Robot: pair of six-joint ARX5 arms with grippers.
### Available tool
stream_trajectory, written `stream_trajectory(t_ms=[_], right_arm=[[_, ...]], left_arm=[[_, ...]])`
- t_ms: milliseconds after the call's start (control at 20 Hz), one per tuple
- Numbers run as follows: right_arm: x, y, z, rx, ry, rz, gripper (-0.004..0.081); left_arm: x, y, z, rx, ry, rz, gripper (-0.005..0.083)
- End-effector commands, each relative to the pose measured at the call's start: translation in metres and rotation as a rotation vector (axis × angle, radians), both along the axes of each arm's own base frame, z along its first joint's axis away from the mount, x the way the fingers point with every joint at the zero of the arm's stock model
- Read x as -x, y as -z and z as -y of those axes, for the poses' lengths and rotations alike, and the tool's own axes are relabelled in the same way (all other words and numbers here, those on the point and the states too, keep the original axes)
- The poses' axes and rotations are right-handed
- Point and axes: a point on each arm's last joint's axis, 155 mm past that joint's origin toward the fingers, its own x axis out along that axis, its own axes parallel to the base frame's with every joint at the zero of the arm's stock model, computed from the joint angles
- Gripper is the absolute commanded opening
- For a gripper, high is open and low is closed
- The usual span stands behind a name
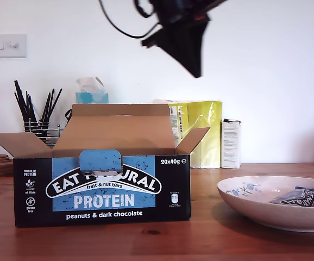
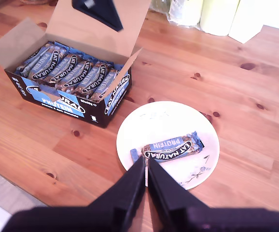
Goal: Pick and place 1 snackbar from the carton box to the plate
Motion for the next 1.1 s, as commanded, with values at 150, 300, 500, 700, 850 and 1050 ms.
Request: stream_trajectory(t_ms=[150,300,500,700,850,1050], right_arm=[[-0.011,0.007,-0.007,0.049,-0.021,-0.03,-0.0013],[-0.021,0.009,-0.013,0.072,-0.034,-0.036,-0.0013],[-0.031,0.011,-0.021,0.075,-0.041,-0.051,-0.0013],[-0.037,0.009,-0.042,-0.002,-0.086,-0.08,-0.0013],[-0.047,0.002,-0.053,-0.054,-0.092,-0.053,-0.0013],[-0.059,0.0,-0.06,-0.102,-0.083,0.006,-0.0013]], left_arm=[[0.006,0.023,-0.019,-0.064,0.0,-0.058,-0.0024],[0.011,0.053,-0.035,-0.076,-0.016,-0.104,-0.0024],[0.024,0.058,-0.05,0.062,-0.023,0.03,-0.0024],[0.041,0.039,-0.09,0.226,-0.091,0.186,-0.0023],[0.058,0.023,-0.119,0.313,-0.127,0.3,-0.0024],[0.082,0.008,-0.154,0.386,-0.186,0.431,-0.0023]])
